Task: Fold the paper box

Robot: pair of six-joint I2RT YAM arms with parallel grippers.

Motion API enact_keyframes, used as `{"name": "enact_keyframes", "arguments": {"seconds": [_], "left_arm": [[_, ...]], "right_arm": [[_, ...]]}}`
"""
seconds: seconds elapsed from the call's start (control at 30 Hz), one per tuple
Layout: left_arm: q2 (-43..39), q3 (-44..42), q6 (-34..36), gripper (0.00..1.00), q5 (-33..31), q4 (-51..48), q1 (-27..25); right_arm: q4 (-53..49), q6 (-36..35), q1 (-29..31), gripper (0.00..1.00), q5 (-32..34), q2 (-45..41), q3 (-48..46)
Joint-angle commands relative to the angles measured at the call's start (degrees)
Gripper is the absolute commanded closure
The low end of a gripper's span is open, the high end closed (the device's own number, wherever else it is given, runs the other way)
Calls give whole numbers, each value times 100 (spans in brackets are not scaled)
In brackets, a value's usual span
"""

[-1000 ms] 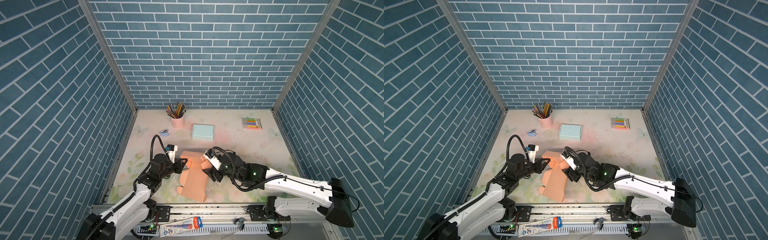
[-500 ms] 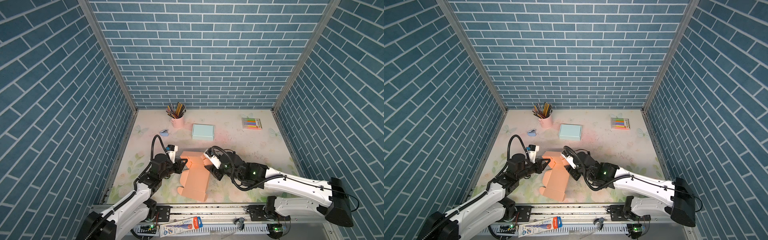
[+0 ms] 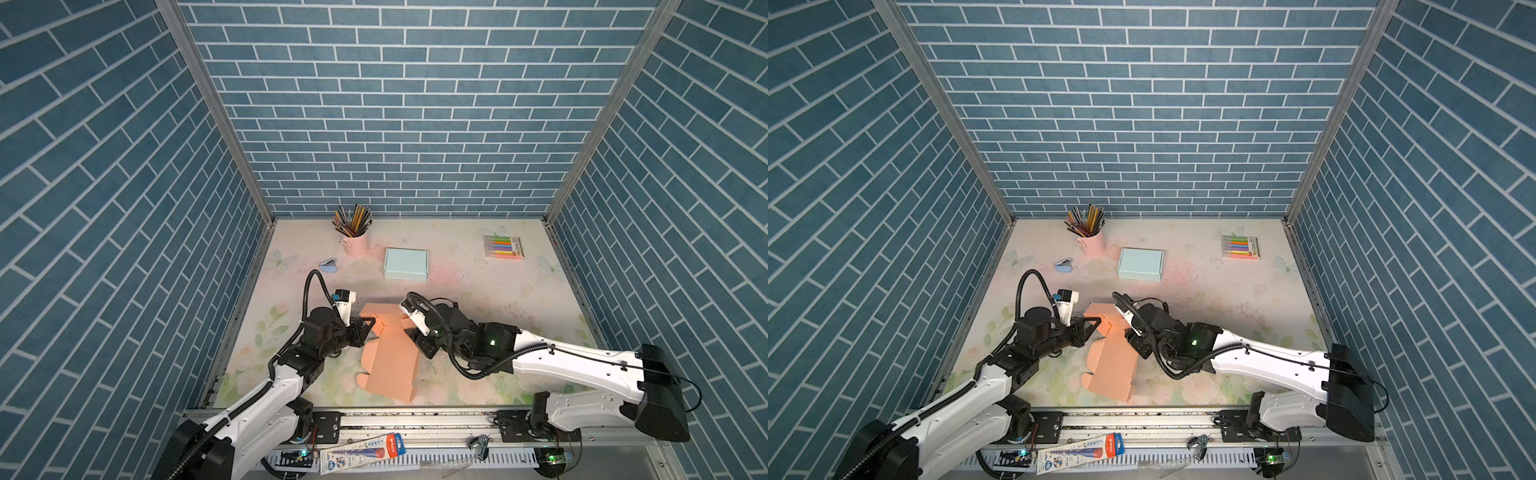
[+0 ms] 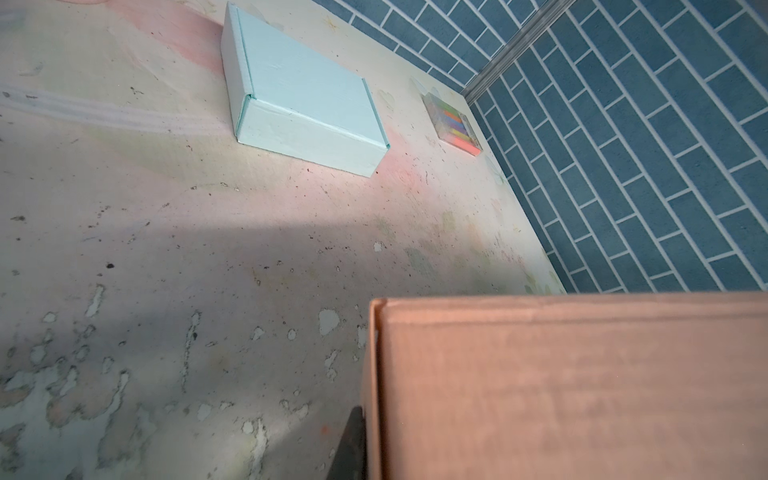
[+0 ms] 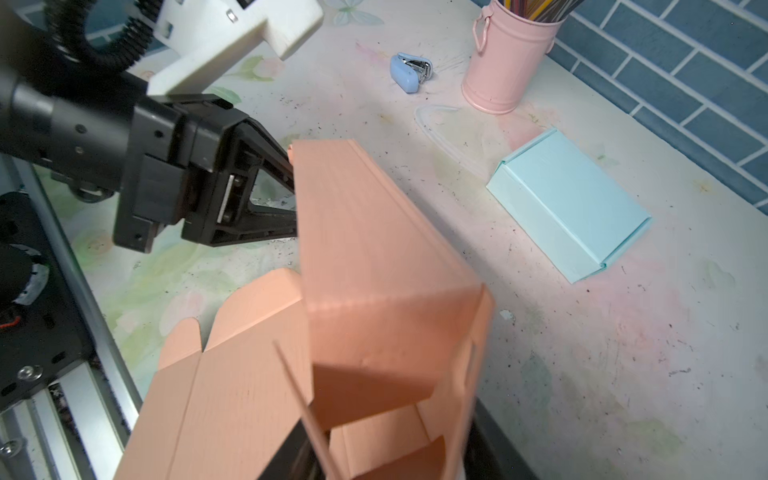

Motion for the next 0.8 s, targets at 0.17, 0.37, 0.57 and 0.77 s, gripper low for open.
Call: {"name": "enact_keyframes", "arguments": {"seconds": [0.17, 0.37, 0.57, 0.77], "left_arm": [[118, -76, -232, 88, -136, 592, -246], [84, -168, -347, 90, -254, 674, -281], [83, -225, -387, 92, -345, 715, -344], [98, -219, -337, 93, -361, 674, -338]], "right_arm": [[-246, 780, 81, 47, 813, 268, 257], [-464, 1183, 125, 43, 1344, 467, 353], [-567, 1215, 299, 38, 1555, 620, 508], [-260, 697, 784, 24, 1776, 189, 183]]}}
